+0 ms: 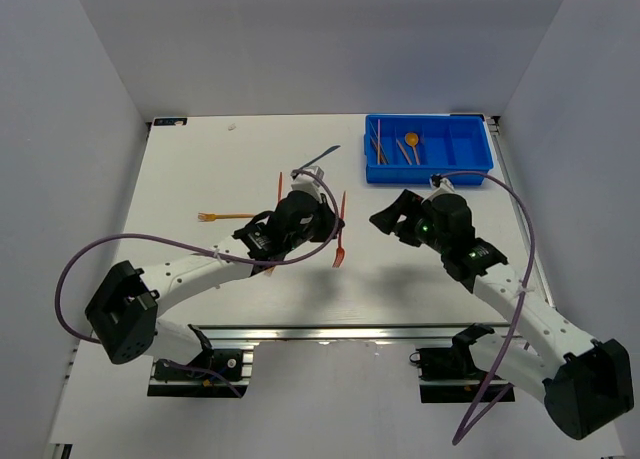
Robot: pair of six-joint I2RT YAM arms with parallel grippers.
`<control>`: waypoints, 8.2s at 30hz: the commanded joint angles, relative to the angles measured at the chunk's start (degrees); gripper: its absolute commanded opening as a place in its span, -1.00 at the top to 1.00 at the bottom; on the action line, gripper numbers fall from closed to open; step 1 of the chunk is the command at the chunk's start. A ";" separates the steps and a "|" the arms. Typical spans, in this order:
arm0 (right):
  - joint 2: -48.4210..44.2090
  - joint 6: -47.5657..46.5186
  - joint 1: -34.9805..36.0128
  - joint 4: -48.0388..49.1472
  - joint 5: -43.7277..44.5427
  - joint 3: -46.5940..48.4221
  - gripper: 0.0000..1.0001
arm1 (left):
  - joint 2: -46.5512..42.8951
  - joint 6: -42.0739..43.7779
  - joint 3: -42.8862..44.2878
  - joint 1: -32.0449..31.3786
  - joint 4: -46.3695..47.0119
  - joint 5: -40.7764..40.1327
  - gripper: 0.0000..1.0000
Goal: Sort the eating utensils into containers
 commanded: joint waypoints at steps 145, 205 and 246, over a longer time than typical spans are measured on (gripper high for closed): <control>11.90 -14.10 -3.49 2.91 -13.86 13.82 -0.79 | 13.45 9.00 -3.13 10.76 -18.66 -1.73 1.00; 78.43 -34.73 -29.51 -6.66 6.96 85.37 1.00 | -24.61 6.98 -2.25 3.28 -35.28 -24.76 -0.96; 26.23 -24.01 -9.73 -9.28 3.97 24.01 -0.79 | 26.70 -35.56 30.09 37.82 -53.90 -27.40 -0.47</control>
